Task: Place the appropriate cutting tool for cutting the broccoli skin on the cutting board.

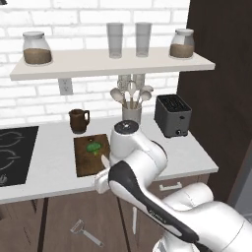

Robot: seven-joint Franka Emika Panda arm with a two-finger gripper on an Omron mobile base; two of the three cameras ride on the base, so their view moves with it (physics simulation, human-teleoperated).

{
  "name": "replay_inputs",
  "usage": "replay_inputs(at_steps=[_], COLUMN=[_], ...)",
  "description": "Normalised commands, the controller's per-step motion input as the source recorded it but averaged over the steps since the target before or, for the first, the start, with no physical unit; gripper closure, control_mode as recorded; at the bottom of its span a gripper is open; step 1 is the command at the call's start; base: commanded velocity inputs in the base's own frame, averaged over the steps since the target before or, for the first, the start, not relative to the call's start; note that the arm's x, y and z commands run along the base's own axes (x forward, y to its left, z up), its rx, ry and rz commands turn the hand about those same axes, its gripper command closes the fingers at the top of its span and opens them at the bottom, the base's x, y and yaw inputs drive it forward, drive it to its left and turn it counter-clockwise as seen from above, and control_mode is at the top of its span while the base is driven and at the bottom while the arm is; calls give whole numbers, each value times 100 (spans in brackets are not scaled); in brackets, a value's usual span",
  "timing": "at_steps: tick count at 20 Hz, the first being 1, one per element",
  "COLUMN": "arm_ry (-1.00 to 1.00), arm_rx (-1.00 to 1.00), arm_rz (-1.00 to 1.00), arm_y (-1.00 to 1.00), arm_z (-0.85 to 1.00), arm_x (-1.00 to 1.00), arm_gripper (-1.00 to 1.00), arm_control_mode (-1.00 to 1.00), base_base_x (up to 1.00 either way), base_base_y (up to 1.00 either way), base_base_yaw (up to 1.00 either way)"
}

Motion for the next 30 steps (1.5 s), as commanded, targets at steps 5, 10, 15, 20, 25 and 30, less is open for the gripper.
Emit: replay_inputs(at_steps=[5, 10, 15, 20, 25, 30], arm_ry=[0, 2, 5, 4, 6, 3], arm_rx=[8, 2, 0, 0, 0, 0], arm_rz=[-9, -11, -8, -1, 0, 0], arm_y=[-61, -24, 0, 12, 37, 48], arm_z=[24, 5, -1, -9, -30, -33], arm_x=[94, 100, 98, 79, 61, 52], arm_gripper=[100, 100, 100, 100, 100, 100], arm_control_mode=[-100, -100, -100, -100, -100, -100], base_base_x=[0, 0, 0, 0, 0, 0], base_base_y=[0, 0, 0, 0, 0, 0], base_base_yaw=[0, 0, 0, 0, 0, 0])
